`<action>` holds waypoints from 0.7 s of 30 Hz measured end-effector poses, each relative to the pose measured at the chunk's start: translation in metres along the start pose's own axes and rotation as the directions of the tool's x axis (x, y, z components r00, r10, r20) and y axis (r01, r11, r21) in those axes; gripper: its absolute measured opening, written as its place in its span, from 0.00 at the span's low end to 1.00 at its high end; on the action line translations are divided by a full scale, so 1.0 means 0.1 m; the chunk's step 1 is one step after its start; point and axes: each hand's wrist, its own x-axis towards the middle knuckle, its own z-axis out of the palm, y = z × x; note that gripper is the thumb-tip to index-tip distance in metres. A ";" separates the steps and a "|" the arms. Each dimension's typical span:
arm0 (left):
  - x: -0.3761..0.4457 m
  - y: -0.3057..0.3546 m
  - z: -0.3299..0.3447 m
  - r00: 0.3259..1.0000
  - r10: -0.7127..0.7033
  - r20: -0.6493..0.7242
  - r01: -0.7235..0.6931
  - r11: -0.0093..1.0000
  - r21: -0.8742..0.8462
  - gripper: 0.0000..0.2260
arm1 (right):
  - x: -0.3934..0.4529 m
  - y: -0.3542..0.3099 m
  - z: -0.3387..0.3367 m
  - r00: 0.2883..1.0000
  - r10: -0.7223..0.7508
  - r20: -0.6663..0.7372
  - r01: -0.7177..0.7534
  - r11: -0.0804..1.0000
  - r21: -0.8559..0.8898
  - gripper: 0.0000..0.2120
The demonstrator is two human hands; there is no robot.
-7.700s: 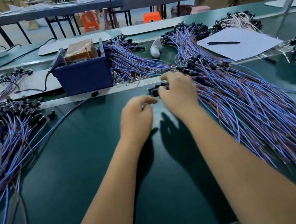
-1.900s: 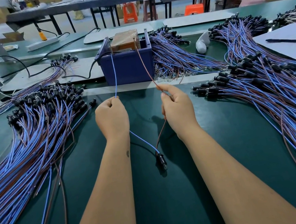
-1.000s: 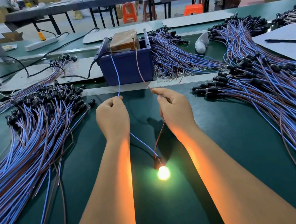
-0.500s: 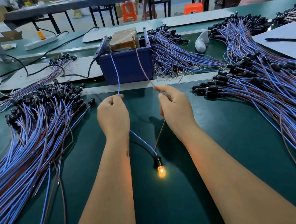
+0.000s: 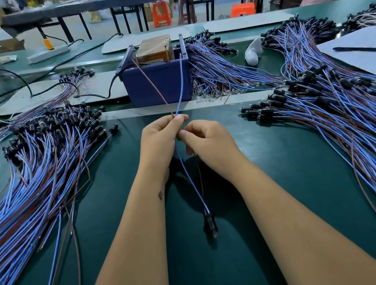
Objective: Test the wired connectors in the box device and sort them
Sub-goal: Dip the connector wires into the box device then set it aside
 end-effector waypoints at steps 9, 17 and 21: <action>0.05 0.14 -0.15 0.989 -0.138 -0.056 0.085 0.833 -0.546 0.06 | 0.02 -0.02 -0.16 0.996 0.092 0.005 -0.091 0.991 -0.096 0.07; 0.08 0.10 -0.19 0.949 -0.315 -0.009 0.245 0.753 -0.611 0.09 | 0.01 -0.16 -0.24 0.916 0.155 -0.369 0.011 0.912 0.410 0.13; 0.06 0.03 -0.05 0.994 -0.023 -0.107 0.006 0.987 -0.158 0.11 | 0.05 -0.13 -0.33 0.870 0.175 -0.460 0.042 0.904 0.425 0.10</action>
